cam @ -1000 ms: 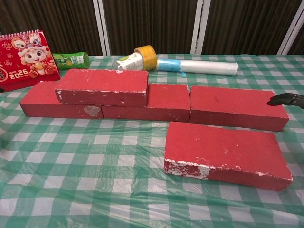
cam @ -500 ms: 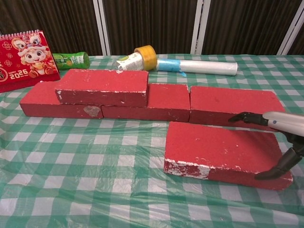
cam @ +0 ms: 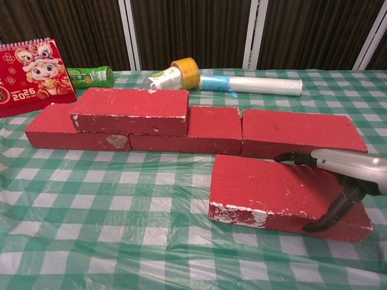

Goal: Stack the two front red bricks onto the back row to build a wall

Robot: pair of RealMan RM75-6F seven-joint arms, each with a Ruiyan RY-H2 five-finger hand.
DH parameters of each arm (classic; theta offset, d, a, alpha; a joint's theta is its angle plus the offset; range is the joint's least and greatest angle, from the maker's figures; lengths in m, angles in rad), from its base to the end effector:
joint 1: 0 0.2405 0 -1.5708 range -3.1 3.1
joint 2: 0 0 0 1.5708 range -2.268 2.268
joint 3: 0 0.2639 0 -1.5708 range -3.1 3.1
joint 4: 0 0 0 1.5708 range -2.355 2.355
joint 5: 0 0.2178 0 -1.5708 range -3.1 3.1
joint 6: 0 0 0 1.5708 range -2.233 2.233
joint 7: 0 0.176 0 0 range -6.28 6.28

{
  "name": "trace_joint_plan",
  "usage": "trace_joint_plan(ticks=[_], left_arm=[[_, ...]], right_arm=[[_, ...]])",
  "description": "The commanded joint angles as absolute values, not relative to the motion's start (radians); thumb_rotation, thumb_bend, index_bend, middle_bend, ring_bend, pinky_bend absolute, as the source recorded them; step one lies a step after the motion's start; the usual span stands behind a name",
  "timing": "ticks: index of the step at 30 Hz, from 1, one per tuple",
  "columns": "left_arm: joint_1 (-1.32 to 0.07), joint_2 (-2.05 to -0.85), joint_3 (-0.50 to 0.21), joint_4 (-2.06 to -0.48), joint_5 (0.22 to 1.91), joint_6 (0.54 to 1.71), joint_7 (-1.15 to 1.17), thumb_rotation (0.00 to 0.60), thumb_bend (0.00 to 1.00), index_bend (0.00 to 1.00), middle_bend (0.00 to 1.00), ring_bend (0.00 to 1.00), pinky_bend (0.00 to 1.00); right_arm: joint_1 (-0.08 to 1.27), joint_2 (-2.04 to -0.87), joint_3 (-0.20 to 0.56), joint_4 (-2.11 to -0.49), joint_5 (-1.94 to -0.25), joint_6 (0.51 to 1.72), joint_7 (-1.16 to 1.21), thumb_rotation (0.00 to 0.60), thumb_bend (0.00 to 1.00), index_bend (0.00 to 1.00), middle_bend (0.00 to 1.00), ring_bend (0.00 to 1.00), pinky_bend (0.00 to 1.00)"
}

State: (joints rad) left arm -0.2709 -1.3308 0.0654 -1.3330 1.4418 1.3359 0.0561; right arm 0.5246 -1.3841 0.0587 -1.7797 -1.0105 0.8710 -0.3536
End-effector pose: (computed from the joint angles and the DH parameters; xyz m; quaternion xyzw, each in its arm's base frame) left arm -0.3419 0.2540 0.0733 -0.6844 -0.3696 -0.3152 0.5437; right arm -0.2118 -0.2771 -0.0360 0.7248 -0.5309 0.2648 0.3503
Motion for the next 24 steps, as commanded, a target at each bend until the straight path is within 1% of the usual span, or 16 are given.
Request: trace_joint_plan(ticks=[1,3,5,6,10,15,18,20,24], left_arm=[[-0.269,-1.331,0.062,-1.332,1.446,1.331,0.054,0.6,0.23,0.0,0.0,0.0,0.04],[-0.268,-1.332,0.058,-1.33,1.447,1.327,0.052,0.6,0.23,0.0,0.0,0.0,0.04],[-0.267,-1.332,0.055,-1.328,1.445,1.32,0.052,0.6,0.23,0.0,0.0,0.0,0.04],[-0.266,-1.332,0.053,-1.329,1.445,1.318,0.052,0.6,0.23,0.0,0.0,0.0,0.04],[-0.261,-1.331,0.048,-1.331,1.452,1.322,0.058,0.6,0.23,0.0,0.0,0.0,0.04],[-0.254,-1.332,0.045,-1.335,1.461,1.328,0.073,0.6,0.23,0.0,0.0,0.0,0.04],[-0.25,-1.336,0.042,-1.336,1.461,1.328,0.091,0.6,0.23,0.0,0.0,0.0,0.04],[-0.249,-1.339,0.039,-1.336,1.461,1.328,0.112,0.6,0.23,0.0,0.0,0.0,0.04],[-0.25,-1.35,0.036,-1.327,1.455,1.312,0.141,0.6,0.23,0.0,0.0,0.0,0.04]], right_arm=[[0.531,-1.401,0.055,-1.778,-0.988,0.901,-0.379,0.6,0.1,0.27,0.2,0.12,0.38],[0.532,-1.409,0.052,-1.776,-0.984,0.924,-0.4,0.6,0.12,0.39,0.28,0.22,0.43],[0.534,-1.412,0.05,-1.782,-0.976,0.939,-0.413,0.6,0.14,0.46,0.33,0.29,0.45],[0.535,-1.412,0.051,-1.785,-0.976,0.946,-0.417,0.6,0.14,0.48,0.34,0.3,0.45],[0.532,-1.388,0.049,-1.815,-1.02,0.984,-0.422,0.6,0.15,0.5,0.36,0.31,0.45],[0.533,-1.293,0.061,-1.873,-1.113,0.997,-0.374,0.6,0.15,0.5,0.36,0.31,0.45],[0.542,-1.228,0.091,-1.895,-1.154,0.996,-0.325,0.6,0.15,0.5,0.36,0.31,0.45],[0.557,-1.186,0.118,-1.89,-1.189,0.974,-0.258,0.6,0.15,0.5,0.36,0.31,0.45],[0.595,-1.126,0.168,-1.826,-1.232,0.912,-0.126,0.6,0.15,0.49,0.37,0.31,0.45]])
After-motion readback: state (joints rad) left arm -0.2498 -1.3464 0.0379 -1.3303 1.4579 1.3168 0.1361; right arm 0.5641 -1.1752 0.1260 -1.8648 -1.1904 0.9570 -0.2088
